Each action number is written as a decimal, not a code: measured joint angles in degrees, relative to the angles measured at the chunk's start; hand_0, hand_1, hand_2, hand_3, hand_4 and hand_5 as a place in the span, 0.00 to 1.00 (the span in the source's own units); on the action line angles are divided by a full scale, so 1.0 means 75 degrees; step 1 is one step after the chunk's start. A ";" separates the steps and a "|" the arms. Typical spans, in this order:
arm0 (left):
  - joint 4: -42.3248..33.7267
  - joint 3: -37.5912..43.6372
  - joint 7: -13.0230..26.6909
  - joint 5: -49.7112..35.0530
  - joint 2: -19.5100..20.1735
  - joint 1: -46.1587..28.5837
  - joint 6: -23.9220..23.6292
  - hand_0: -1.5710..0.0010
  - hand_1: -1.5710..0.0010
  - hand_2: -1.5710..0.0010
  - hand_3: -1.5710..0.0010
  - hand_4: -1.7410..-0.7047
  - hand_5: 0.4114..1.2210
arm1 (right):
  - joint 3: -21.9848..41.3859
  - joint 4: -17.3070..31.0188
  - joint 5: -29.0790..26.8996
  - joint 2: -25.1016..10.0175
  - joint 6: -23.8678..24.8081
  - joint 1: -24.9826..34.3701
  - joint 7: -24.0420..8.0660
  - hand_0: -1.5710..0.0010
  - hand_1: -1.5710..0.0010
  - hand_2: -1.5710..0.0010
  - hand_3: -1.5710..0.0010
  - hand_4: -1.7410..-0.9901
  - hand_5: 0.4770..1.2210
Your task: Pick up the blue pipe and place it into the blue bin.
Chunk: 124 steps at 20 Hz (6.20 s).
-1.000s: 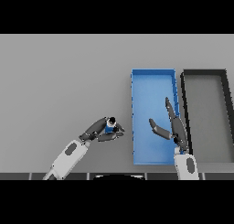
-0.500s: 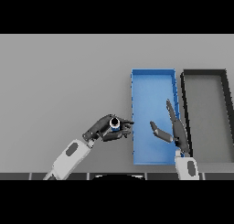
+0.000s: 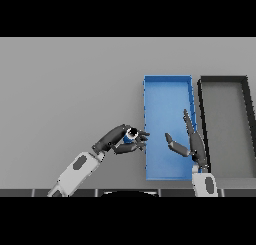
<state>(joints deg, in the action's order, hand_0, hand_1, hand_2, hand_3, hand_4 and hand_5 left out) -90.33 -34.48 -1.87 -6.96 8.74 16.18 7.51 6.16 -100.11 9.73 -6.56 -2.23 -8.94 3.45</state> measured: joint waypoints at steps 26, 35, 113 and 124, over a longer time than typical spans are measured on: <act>0.0080 -0.0088 -0.0090 0.0106 0.0014 -0.0008 0.0347 0.00 0.00 0.00 0.02 0.00 1.00 | 0.1906 -0.1164 -0.3405 -0.0914 -0.3568 0.3912 -0.3043 1.00 1.00 1.00 1.00 0.70 0.05; 0.0105 -0.0096 0.0612 0.0648 0.0445 0.0245 0.0604 0.40 0.44 0.45 0.50 0.16 1.00 | 0.2224 -0.0195 -0.3609 -0.0245 -0.4011 0.5087 -0.3256 0.35 0.36 0.34 0.45 0.28 0.17; 0.0005 0.0044 0.0896 0.0779 0.0673 -0.0060 0.0805 1.00 1.00 1.00 1.00 0.82 0.05 | 0.4318 0.3890 -0.9345 -0.4635 0.1481 0.5984 -0.5119 0.73 0.76 0.77 0.81 0.66 0.81; 0.0086 0.0006 0.0901 0.0800 0.0507 -0.0082 0.0720 1.00 1.00 1.00 1.00 0.80 0.06 | 0.5450 0.4473 -0.7821 -0.4811 0.0991 0.6518 -0.4739 0.98 0.98 0.98 0.98 0.82 0.31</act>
<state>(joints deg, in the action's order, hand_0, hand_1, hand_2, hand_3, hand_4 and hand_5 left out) -89.68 -34.43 4.88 -0.96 12.54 15.57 12.90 47.04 -66.56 -48.93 -42.64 5.20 39.95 -32.09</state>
